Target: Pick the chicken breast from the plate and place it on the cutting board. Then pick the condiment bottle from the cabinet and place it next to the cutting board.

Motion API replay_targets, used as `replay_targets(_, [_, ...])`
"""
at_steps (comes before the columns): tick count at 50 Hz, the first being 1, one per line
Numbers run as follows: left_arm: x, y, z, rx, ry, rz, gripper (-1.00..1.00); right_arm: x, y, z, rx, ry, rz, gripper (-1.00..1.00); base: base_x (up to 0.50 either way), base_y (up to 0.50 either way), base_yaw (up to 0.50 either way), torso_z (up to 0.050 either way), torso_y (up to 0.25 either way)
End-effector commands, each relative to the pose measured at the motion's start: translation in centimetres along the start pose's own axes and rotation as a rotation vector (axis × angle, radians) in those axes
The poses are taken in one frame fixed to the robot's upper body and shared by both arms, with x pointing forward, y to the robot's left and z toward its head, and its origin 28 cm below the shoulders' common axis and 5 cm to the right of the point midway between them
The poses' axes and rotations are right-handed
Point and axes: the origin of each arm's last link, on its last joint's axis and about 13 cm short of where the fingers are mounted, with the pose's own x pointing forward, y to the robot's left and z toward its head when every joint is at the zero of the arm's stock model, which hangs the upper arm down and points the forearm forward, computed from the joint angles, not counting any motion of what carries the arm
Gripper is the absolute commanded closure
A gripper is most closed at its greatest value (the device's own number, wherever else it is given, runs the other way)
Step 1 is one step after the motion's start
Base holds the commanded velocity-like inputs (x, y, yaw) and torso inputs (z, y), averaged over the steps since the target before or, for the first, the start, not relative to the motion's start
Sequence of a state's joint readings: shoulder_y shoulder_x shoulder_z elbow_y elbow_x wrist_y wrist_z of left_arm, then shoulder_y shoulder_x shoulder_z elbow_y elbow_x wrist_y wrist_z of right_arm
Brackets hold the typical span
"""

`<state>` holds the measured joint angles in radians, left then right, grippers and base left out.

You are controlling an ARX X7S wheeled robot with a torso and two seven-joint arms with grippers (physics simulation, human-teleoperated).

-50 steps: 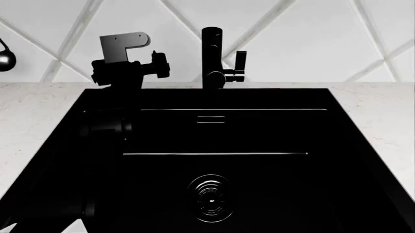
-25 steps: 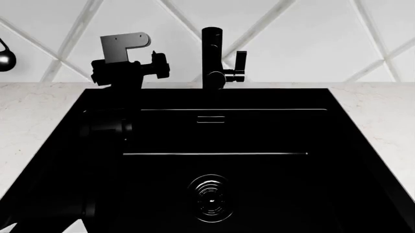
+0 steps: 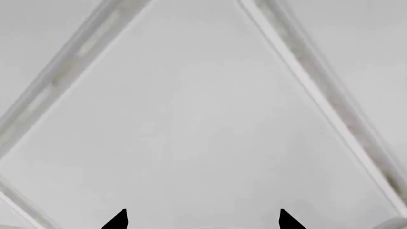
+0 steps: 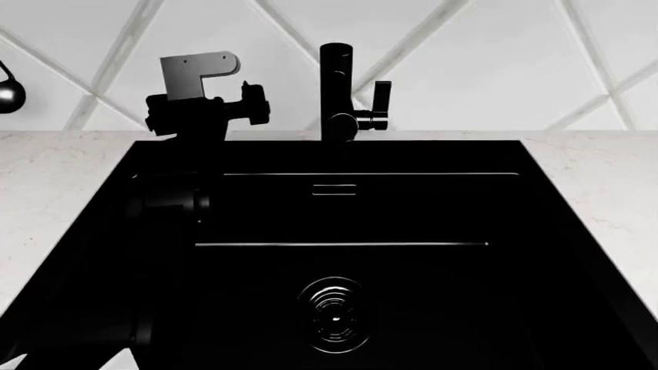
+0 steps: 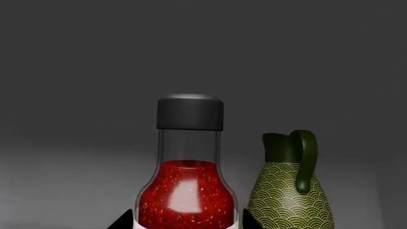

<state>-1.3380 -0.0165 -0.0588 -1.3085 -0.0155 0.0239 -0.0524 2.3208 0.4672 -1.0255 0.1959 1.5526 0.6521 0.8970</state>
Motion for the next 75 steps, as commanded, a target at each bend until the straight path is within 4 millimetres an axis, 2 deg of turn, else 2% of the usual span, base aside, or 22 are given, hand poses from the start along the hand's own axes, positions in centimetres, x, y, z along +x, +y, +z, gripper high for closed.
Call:
replay_targets(1, [0.0, 0.0, 0.0, 0.000, 0.001, -0.004, -1.00, -1.6, 0.6, 2.7, -0.048, -0.118, 0.023, 1.00, 0.00, 0.00, 0.00, 0.000, 0.000])
replay_targets(7, [0.0, 0.0, 0.0, -0.001, 0.000, -0.003, -1.00, -2.9, 0.9, 3.5, -0.040, -0.095, 0.035, 1.00, 0.00, 0.00, 0.00, 0.000, 0.000])
replay_targets(16, [0.0, 0.0, 0.0, 0.001, 0.001, -0.003, -1.00, -4.3, 0.6, 3.3, 0.017, 0.012, 0.074, 1.00, 0.00, 0.00, 0.00, 0.000, 0.000])
replay_targets(31, [0.0, -0.1, 0.0, 0.003, 0.001, -0.004, -1.00, -7.9, 0.6, 3.9, 0.063, 0.050, 0.178, 1.00, 0.00, 0.00, 0.00, 0.000, 0.000])
replay_targets(50, [0.0, 0.0, 0.0, 0.003, -0.001, -0.002, -1.00, -9.7, 1.0, 3.7, 0.096, 0.079, 0.244, 1.00, 0.00, 0.00, 0.00, 0.000, 0.000])
replay_targets(75, [0.0, 0.0, 0.0, 0.007, -0.003, -0.001, -1.00, -11.1, 1.9, -0.4, 0.132, 0.219, 0.328, 1.00, 0.00, 0.00, 0.00, 0.000, 0.000])
